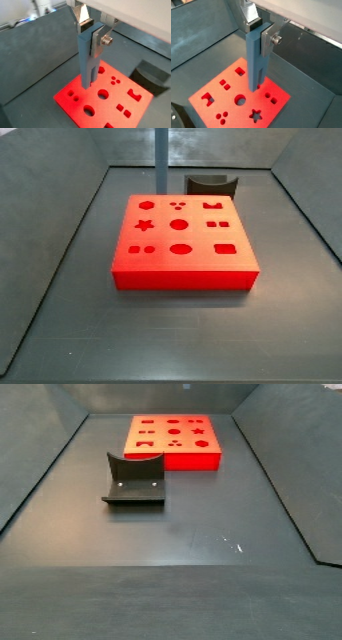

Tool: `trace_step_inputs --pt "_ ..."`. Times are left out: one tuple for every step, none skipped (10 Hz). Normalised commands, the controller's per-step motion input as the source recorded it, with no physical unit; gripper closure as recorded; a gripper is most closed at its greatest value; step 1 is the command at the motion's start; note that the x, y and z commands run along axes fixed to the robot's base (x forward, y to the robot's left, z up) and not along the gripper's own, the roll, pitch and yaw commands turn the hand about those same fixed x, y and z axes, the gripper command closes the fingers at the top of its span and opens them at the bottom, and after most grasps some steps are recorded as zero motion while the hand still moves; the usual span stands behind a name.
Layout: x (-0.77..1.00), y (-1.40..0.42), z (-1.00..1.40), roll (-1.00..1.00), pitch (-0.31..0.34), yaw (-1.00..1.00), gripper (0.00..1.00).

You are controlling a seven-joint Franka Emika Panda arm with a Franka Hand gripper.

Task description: Insert the double-square object.

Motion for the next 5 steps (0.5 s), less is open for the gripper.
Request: trace_step_inputs --pt "0.25 0.03 -0.16 0.00 -0.019 -0.93 1.00" --pt "0.35 0.04 -0.12 -0.01 -0.004 -0.85 1.00" --pt "0.39 0.10 -0.07 -0.04 -0.003 -0.84 1.00" --pt "0.40 0.11 -0.08 -0.03 0.000 -0.83 1.00" --pt "0.34 0.14 -0.08 -0.04 0.000 -0.89 1.00"
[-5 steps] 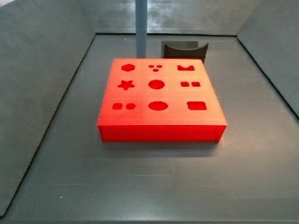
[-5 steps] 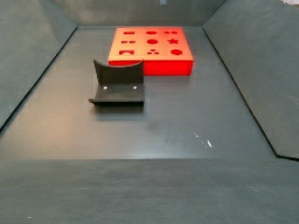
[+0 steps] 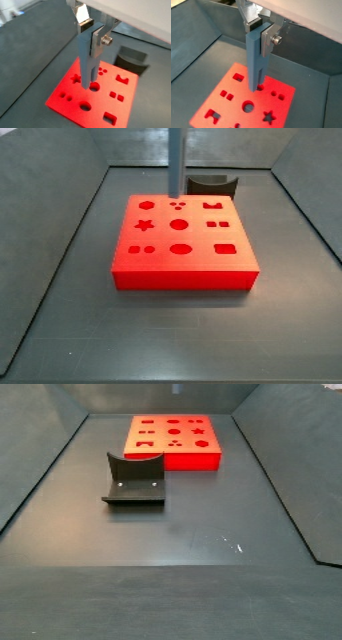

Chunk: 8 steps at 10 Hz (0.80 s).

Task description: Insert the double-square object.

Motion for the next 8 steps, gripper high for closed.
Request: trace_step_inputs --pt "0.34 0.14 -0.09 -0.03 0.000 -0.89 1.00" --pt "0.39 0.18 -0.11 -0.02 0.000 -0.86 1.00" --pt "0.44 0.21 -0.09 -0.03 0.000 -0.82 1.00" --pt "0.39 0.22 -0.17 0.00 0.000 -0.84 1.00" --pt "0.33 0.18 -0.16 0.00 0.000 -0.89 1.00" --pt "0.33 0.18 -0.15 0.00 0.000 -0.89 1.00" --pt "0.33 0.18 -0.16 0.00 0.000 -0.89 1.00" --pt "0.33 0.18 -0.17 0.00 0.000 -0.89 1.00"
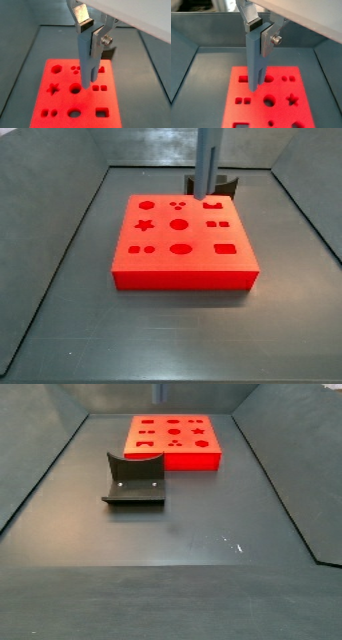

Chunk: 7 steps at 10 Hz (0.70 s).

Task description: Insert the double-square object.

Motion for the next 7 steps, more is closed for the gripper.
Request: trace_step_inputs --pt "0.32 0.18 -0.19 0.00 0.000 -0.89 1.00" --pt "0.30 0.18 -0.20 0.00 0.000 -0.89 1.00" --pt "0.24 0.15 -0.21 0.00 0.000 -0.94 1.00" --pt "0.21 0.12 -0.21 0.00 0.000 -0.97 1.00" --pt "0.13 0.06 -0.22 0.00 0.000 -1.00 1.00" --pt "0.03 0.00 -0.23 0.00 0.000 -1.00 1.00" --pt "0.00 0.00 -0.23 0.00 0.000 -1.00 1.00"
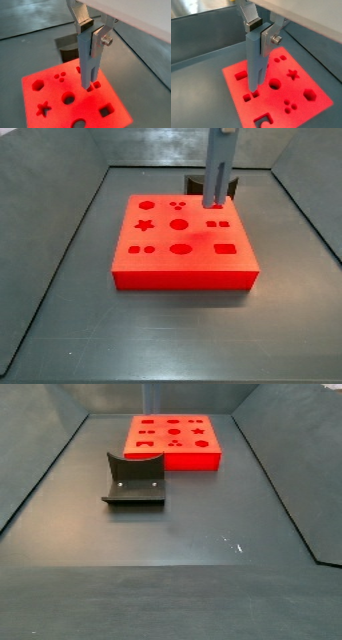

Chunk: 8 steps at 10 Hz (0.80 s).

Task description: Insert the double-square object.

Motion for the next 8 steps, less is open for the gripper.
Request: trace_step_inputs --pt "0.00 0.00 -0.23 0.00 0.000 -1.00 1.00" --pt "0.00 0.00 -0.26 0.00 0.000 -1.00 1.00" --pt "0.00 0.00 -0.32 0.00 0.004 -1.00 1.00" --pt "0.00 0.00 -0.39 0.03 0.059 -1.00 1.00" --pt "0.00 0.00 -0.40 0.05 0.173 -0.93 1.00" --pt "0.00 0.01 -0.34 0.04 0.199 -0.87 1.00" --pt "0.24 0.00 -0.16 0.02 0.216 -0.60 1.00" --pt "0.39 0.05 0.00 0.00 0.117 -0.29 1.00"
